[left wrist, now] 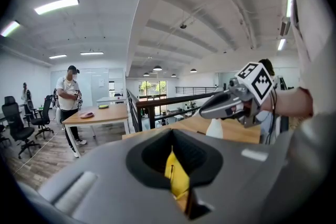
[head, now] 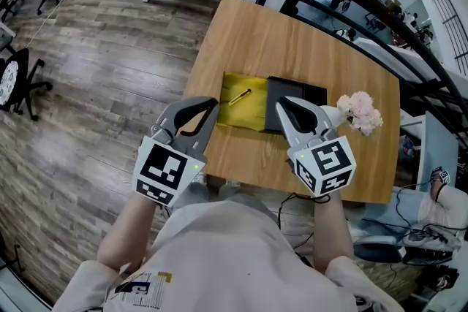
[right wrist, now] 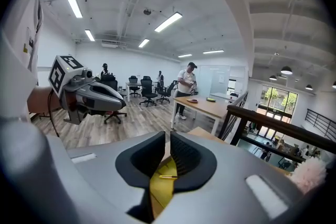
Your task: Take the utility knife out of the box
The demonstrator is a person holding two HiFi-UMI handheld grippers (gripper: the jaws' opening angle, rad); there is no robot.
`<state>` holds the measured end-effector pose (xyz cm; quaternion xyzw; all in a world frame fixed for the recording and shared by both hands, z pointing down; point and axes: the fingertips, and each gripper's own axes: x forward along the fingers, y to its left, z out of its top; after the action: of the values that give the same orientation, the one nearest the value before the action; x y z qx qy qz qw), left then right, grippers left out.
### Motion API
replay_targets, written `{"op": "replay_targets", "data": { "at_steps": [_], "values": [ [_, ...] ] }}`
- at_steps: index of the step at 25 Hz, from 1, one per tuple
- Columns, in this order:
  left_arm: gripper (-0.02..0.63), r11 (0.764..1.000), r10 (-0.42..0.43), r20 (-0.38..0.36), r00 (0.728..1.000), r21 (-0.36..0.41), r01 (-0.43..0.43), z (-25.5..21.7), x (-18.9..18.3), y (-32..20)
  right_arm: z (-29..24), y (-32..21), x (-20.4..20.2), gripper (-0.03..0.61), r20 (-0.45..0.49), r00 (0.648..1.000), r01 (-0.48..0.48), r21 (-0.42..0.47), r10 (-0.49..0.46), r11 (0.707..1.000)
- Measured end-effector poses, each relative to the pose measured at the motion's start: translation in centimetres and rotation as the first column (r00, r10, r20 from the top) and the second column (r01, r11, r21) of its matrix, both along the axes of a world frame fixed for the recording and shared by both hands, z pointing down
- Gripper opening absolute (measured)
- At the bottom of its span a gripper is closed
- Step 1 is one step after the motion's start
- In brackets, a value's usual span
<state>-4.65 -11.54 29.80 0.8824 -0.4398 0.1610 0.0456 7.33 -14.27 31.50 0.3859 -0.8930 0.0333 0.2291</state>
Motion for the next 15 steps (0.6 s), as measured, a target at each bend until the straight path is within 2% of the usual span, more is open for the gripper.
{"op": "replay_targets", "data": {
  "at_steps": [5,8,12,15],
  "values": [
    [0.002,1.0,-0.023,0.0,1.0,-0.003,0.023,0.6,-0.1,-1.0,1.2,-0.9,-1.2,0.079,-0.07,0.993,0.092,-0.001,-0.092,0.996],
    [0.002,1.0,-0.03,-0.001,1.0,-0.006,0.03,1.1,0.0,-1.7,1.6,-1.4,-2.5,0.083,-0.072,0.982,0.172,-0.012,-0.172,0.985],
    [0.002,0.999,-0.033,0.005,0.999,-0.022,0.033,2.2,0.1,-3.0,3.0,-2.5,-3.8,0.092,-0.155,0.952,0.264,-0.014,-0.263,0.964],
    [0.003,0.999,-0.047,0.003,0.999,-0.015,0.047,3.1,0.2,-4.2,4.7,-4.0,-4.0,0.104,-0.212,0.932,0.292,-0.041,-0.293,0.956]
  ]
}}
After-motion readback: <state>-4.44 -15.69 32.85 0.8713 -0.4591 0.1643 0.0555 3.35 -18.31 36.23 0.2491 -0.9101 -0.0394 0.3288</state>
